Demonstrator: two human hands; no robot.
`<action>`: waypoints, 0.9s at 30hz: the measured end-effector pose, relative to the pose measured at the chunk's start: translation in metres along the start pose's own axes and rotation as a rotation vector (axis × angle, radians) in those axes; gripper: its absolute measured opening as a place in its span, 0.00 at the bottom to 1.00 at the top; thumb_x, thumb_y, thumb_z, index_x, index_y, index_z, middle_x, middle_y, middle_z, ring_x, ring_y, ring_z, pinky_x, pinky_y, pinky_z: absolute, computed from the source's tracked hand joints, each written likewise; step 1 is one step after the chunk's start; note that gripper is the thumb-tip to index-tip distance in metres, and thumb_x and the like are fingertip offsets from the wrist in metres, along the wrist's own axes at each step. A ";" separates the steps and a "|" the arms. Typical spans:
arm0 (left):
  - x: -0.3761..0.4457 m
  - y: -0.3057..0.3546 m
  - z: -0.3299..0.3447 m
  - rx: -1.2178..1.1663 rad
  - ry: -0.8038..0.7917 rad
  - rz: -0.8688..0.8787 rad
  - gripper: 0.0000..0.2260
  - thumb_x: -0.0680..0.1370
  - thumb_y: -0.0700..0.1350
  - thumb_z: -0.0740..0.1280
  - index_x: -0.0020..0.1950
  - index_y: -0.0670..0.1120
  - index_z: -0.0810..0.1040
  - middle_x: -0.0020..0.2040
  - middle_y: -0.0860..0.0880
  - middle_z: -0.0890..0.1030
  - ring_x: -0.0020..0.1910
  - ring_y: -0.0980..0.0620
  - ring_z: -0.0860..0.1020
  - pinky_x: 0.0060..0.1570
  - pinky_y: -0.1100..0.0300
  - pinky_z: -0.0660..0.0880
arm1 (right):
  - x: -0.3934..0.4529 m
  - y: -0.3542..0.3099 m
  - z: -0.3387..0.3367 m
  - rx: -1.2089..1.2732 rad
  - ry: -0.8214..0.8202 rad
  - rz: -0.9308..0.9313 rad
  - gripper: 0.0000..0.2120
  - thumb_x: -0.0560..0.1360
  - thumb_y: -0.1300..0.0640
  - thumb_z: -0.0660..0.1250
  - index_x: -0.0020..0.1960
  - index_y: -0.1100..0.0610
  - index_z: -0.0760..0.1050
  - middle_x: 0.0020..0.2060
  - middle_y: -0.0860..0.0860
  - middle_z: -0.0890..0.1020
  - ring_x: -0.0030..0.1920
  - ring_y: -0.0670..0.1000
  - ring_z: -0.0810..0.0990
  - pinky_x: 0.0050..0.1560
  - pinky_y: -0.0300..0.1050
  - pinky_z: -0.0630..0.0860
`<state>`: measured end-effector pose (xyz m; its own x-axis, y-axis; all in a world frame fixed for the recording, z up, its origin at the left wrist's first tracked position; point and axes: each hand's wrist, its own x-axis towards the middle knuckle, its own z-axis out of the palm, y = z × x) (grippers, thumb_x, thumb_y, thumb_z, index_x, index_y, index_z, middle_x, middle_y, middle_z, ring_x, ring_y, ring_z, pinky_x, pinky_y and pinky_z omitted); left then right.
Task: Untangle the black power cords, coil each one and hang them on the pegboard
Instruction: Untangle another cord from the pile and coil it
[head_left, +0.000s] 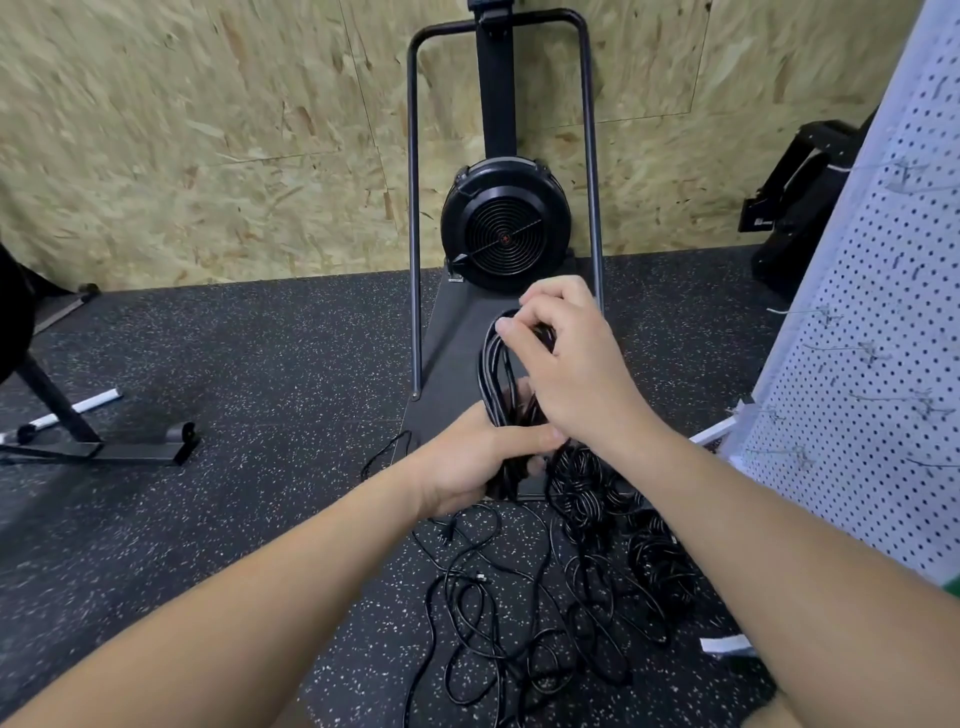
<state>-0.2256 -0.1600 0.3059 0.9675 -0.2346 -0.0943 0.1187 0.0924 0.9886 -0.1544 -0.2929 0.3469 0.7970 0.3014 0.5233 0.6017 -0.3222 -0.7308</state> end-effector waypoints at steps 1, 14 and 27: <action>-0.001 0.001 0.002 -0.039 -0.021 -0.007 0.07 0.84 0.34 0.69 0.61 0.42 0.79 0.47 0.47 0.83 0.40 0.53 0.74 0.40 0.60 0.70 | 0.000 0.003 0.000 0.023 -0.005 0.015 0.13 0.85 0.50 0.70 0.44 0.54 0.81 0.59 0.45 0.76 0.62 0.44 0.76 0.64 0.36 0.69; -0.005 0.015 -0.011 0.253 -0.121 0.076 0.10 0.87 0.35 0.66 0.53 0.26 0.76 0.45 0.38 0.81 0.38 0.58 0.80 0.45 0.70 0.75 | 0.005 0.006 -0.010 0.080 -0.076 -0.042 0.12 0.85 0.49 0.70 0.67 0.49 0.76 0.66 0.43 0.74 0.64 0.41 0.79 0.65 0.37 0.74; 0.015 0.010 -0.037 -0.242 0.388 0.085 0.05 0.86 0.38 0.68 0.62 0.39 0.77 0.55 0.37 0.88 0.54 0.41 0.89 0.52 0.50 0.87 | -0.037 0.043 0.014 -0.053 -0.867 0.515 0.21 0.74 0.60 0.79 0.64 0.55 0.76 0.53 0.49 0.88 0.56 0.54 0.86 0.63 0.57 0.80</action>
<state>-0.2018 -0.1272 0.3099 0.9825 0.1589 -0.0968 0.0397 0.3296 0.9433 -0.1592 -0.3056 0.2900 0.6606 0.6558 -0.3654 0.2132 -0.6306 -0.7463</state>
